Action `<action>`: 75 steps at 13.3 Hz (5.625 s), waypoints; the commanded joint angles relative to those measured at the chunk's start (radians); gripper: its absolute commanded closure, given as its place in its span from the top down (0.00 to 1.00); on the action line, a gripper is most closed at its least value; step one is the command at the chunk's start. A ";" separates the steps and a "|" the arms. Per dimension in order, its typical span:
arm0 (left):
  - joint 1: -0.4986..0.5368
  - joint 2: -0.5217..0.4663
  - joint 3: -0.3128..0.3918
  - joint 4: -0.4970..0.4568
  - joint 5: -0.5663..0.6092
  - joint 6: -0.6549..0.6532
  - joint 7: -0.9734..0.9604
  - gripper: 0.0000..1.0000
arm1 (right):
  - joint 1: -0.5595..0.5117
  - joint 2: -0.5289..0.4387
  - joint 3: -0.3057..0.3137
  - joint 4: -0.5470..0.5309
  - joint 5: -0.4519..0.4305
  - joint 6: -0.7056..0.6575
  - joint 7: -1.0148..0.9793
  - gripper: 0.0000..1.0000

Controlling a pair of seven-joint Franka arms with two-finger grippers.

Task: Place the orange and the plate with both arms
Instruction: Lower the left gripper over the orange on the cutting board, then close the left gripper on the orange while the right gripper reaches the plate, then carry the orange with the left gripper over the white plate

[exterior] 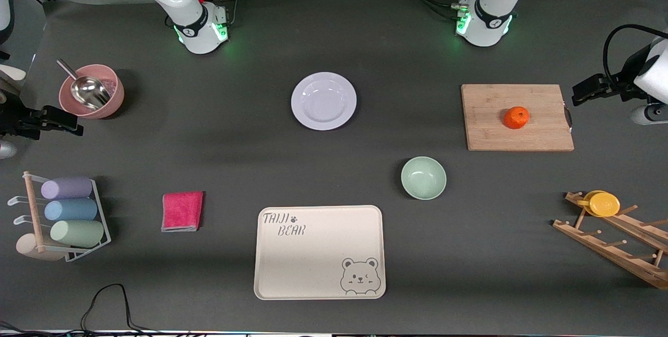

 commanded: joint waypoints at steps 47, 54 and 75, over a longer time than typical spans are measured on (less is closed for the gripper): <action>0.041 0.090 0.064 -1.071 0.092 1.145 0.015 0.99 | 0.096 -0.463 -0.046 -1.108 0.680 0.412 -0.270 1.00; 0.056 0.089 0.074 -1.071 0.133 1.144 0.019 0.75 | 0.103 -0.063 -0.128 -1.206 1.166 0.420 -1.028 1.00; 0.019 -0.124 -0.073 -0.058 -0.014 -0.174 -0.052 0.00 | 0.101 0.271 -0.129 -1.207 1.368 0.252 -1.277 0.60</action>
